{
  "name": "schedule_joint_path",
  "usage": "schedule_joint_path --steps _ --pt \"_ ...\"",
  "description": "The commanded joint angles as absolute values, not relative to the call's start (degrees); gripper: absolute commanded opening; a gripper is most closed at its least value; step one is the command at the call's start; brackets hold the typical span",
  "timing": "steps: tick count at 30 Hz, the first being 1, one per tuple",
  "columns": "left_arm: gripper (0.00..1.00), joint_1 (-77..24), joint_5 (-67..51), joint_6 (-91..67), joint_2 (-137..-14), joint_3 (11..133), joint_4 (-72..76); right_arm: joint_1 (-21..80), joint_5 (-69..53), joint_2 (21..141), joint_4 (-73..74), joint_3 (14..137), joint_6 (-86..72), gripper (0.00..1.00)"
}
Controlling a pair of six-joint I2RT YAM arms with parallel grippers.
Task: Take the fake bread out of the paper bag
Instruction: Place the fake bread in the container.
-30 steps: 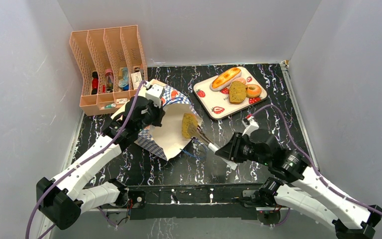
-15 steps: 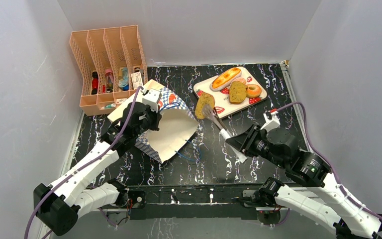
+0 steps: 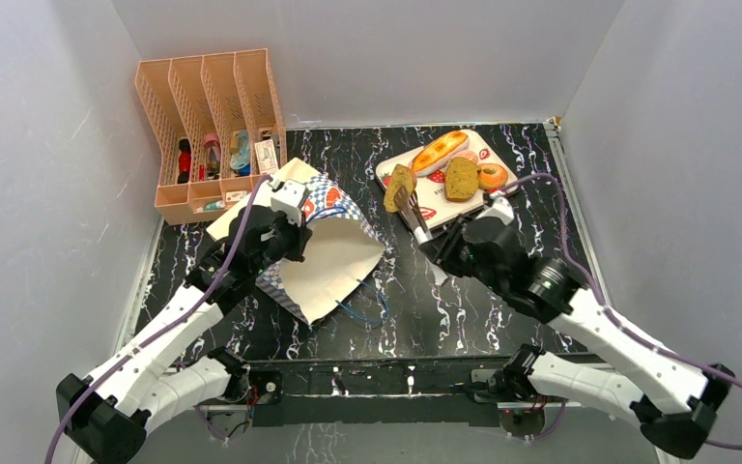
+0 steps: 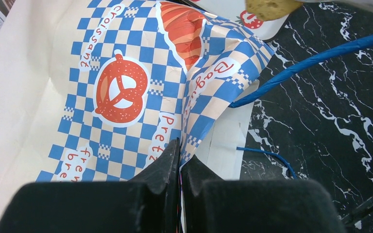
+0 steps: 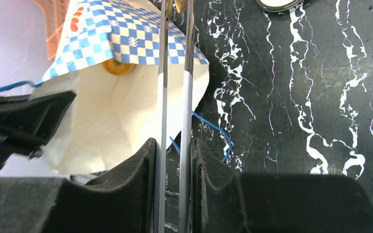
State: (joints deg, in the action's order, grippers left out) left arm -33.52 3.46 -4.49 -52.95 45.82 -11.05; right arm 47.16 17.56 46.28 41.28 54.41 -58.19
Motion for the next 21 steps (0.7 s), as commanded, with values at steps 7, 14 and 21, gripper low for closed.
schedule_joint_path --steps 7,14,21 --pt "0.0 -33.6 -2.2 -4.1 -50.0 48.4 -14.9 35.8 11.7 59.1 21.9 58.4 -53.2 0.0" --pt "0.0 -33.6 -3.1 -5.3 -48.8 48.4 -15.9 26.7 -0.6 68.1 12.7 58.1 -52.1 0.0" --pt "0.0 -33.6 -3.2 -6.2 -47.9 48.4 -16.9 25.9 -2.8 76.4 7.6 61.0 -53.3 0.0"
